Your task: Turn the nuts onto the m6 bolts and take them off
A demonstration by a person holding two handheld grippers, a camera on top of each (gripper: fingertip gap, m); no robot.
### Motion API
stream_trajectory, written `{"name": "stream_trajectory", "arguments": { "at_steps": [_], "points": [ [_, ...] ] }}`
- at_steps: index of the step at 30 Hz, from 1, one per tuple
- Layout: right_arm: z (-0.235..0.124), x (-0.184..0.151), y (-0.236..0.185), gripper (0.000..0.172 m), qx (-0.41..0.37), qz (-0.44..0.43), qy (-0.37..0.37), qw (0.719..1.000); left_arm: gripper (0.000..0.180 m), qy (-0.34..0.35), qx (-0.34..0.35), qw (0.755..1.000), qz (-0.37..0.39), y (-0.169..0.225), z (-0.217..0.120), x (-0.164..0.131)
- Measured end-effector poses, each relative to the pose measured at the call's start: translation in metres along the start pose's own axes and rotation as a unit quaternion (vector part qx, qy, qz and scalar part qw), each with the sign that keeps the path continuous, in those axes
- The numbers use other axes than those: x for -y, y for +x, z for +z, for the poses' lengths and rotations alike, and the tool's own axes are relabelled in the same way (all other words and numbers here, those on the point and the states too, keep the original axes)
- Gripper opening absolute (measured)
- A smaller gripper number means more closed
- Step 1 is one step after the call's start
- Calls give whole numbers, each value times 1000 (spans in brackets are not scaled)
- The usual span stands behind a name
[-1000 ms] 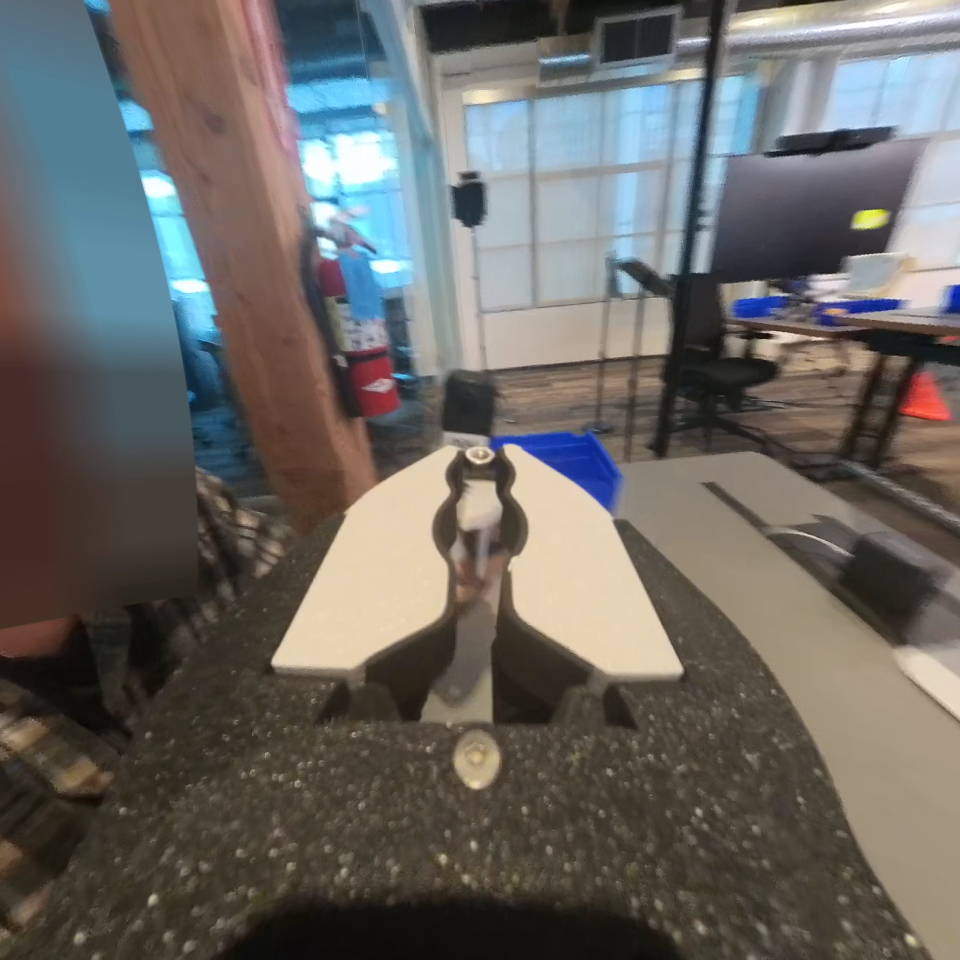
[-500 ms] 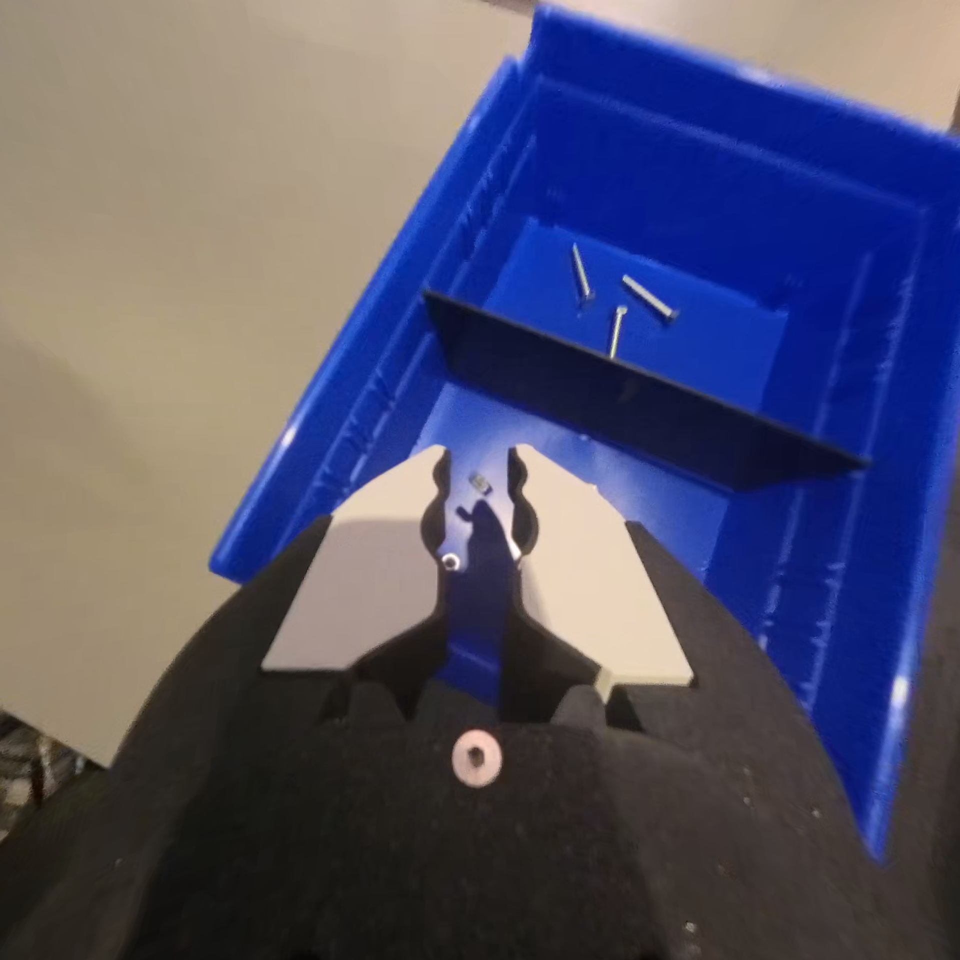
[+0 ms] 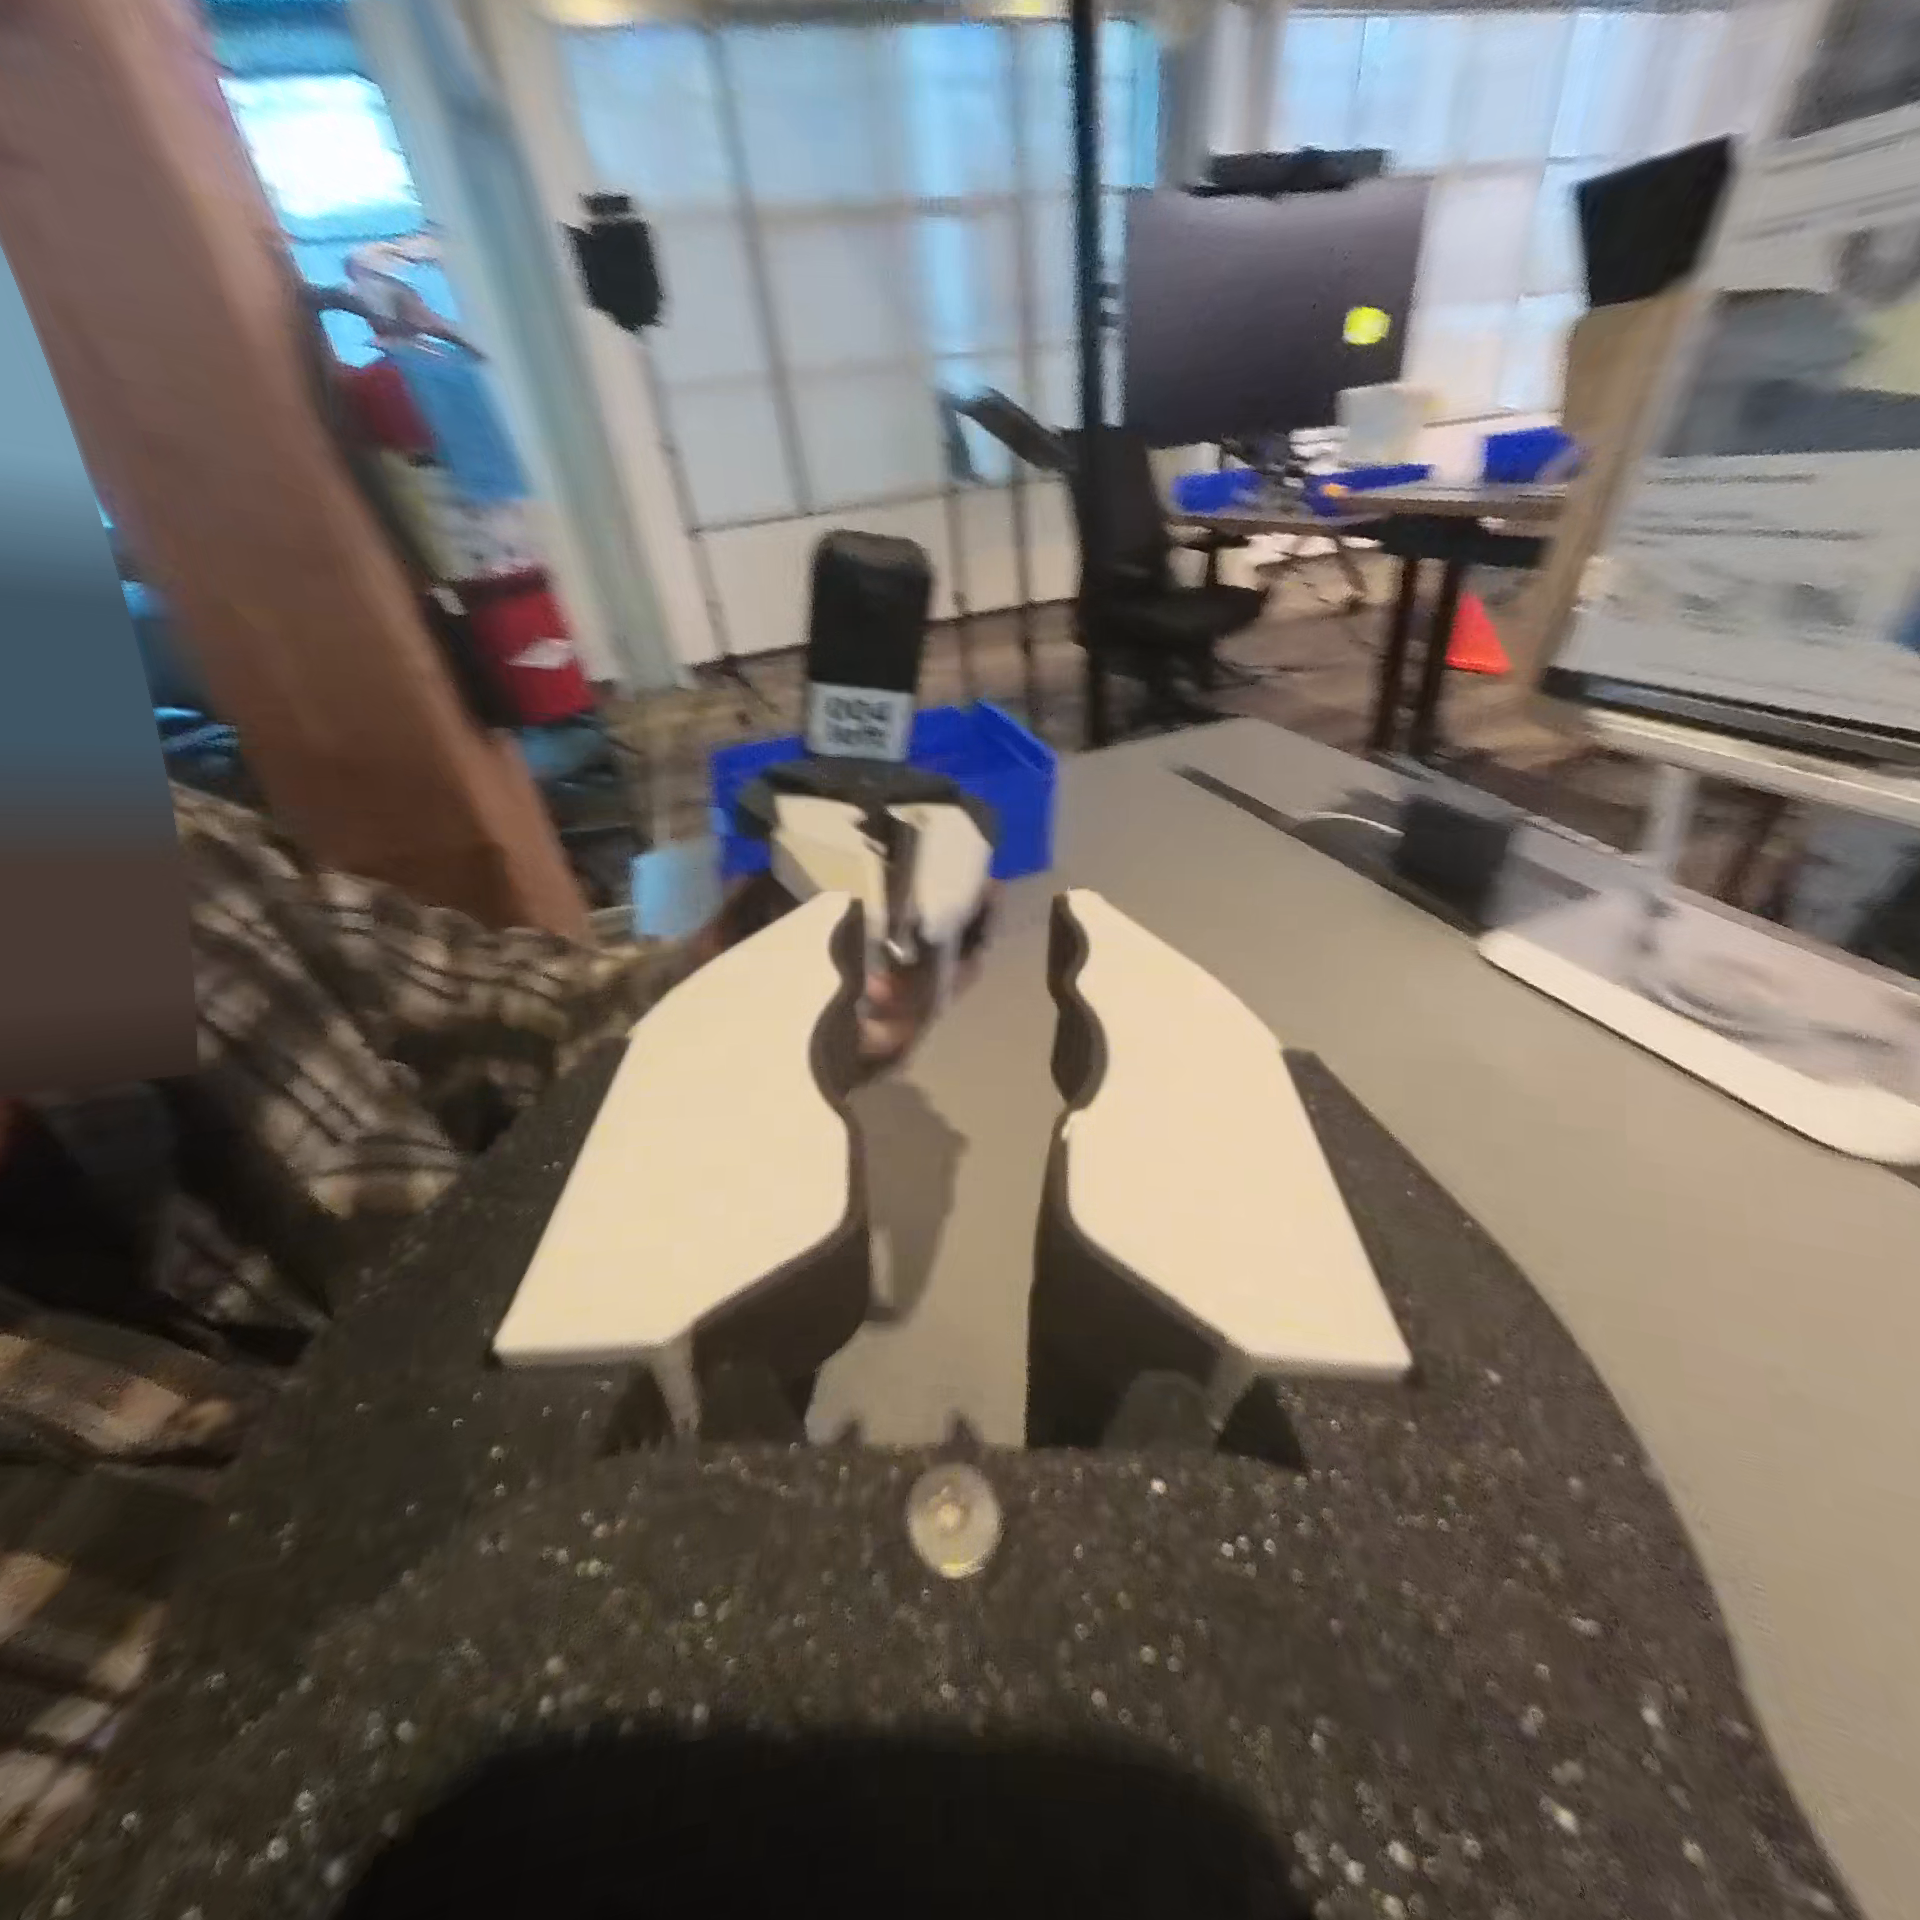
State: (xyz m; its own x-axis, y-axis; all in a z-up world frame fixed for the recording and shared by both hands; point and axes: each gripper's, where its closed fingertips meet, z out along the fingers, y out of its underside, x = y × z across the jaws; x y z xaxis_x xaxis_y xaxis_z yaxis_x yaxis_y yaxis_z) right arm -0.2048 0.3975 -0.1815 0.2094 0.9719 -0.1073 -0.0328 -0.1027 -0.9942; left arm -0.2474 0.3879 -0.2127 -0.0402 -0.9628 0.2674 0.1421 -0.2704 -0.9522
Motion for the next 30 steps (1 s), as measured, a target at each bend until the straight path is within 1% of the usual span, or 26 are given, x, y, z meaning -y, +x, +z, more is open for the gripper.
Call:
{"name": "stream_trajectory", "arguments": {
  "at_steps": [2, 5, 6, 7, 10, 11, 12, 13, 14, 15, 16, 17, 18, 19, 21, 23, 26, 27, 28, 29, 30],
  "points": [
    [22, -3, -14, 33, 38, 7, 1, 999, 5, -7, -4, 1000, 2, 3, 4, -2],
    [39, -6, -19, 30, 52, 5, 0, 999, 5, -8, -9, 1000, 3, 5, 6, -3],
    [42, -7, -20, 23, 56, 7, 0, 998, 5, -7, -11, 1000, 2, 7, 6, -3],
    [44, -6, -23, 6, 68, 7, 4, 998, 5, -7, -17, 1000, 2, 7, 8, -3],
    [42, -3, -22, 5, 71, 14, -4, 997, 6, 5, -14, 1000, 4, 5, 12, -1],
    [38, 0, -18, 5, 68, 18, -7, 997, 13, 9, -15, 1000, 1, 6, 11, 1],
    [29, 8, -8, 5, 57, 20, -3, 998, 23, 10, -15, 1000, -5, 6, 9, 1],
    [16, 16, 11, 5, 29, 22, -4, 999, 33, 7, -9, 1000, -11, 5, 5, 0],
    [-2, 22, 40, 5, -21, 15, -18, 999, 39, 3, -5, 1000, -16, 4, -1, -2],
    [-24, 23, 78, 5, -93, -2, -51, 994, 42, 1, -5, 1000, -21, 5, -6, -3],
    [-51, 15, 122, 5, -169, -16, -106, 980, 45, 2, -3, 1000, -27, 6, -10, -4],
    [-83, 3, 166, 5, -241, -16, -168, 956, 46, 6, 1, 1000, -31, 8, -14, -4],
    [-114, -11, 205, 5, -304, -9, -215, 928, 46, 8, 7, 999, -33, 9, -19, -5],
    [-141, -29, 236, 5, -341, 10, -261, 903, 46, 11, 14, 999, -34, 10, -24, -5],
    [-180, -70, 276, 5, -378, 73, -328, 863, 46, 15, 23, 999, -36, 11, -33, -4],
    [-201, -108, 296, 5, -386, 119, -379, 833, 46, 14, 34, 999, -35, 11, -40, -4],
    [-221, -146, 312, 5, -398, 137, -438, 794, 46, 7, 52, 998, -31, 9, -49, -3],
    [-223, -154, 314, 6, -395, 145, -450, 787, 46, 6, 56, 998, -31, 8, -52, -2],
    [-225, -161, 315, 10, -394, 153, -460, 781, 45, 7, 60, 998, -31, 7, -53, -1],
    [-226, -164, 317, 19, -395, 157, -466, 776, 45, 8, 61, 998, -31, 6, -54, 0],
    [-226, -165, 317, 22, -392, 159, -468, 776, 45, 9, 62, 998, -31, 5, -55, 1]
  ]
}}
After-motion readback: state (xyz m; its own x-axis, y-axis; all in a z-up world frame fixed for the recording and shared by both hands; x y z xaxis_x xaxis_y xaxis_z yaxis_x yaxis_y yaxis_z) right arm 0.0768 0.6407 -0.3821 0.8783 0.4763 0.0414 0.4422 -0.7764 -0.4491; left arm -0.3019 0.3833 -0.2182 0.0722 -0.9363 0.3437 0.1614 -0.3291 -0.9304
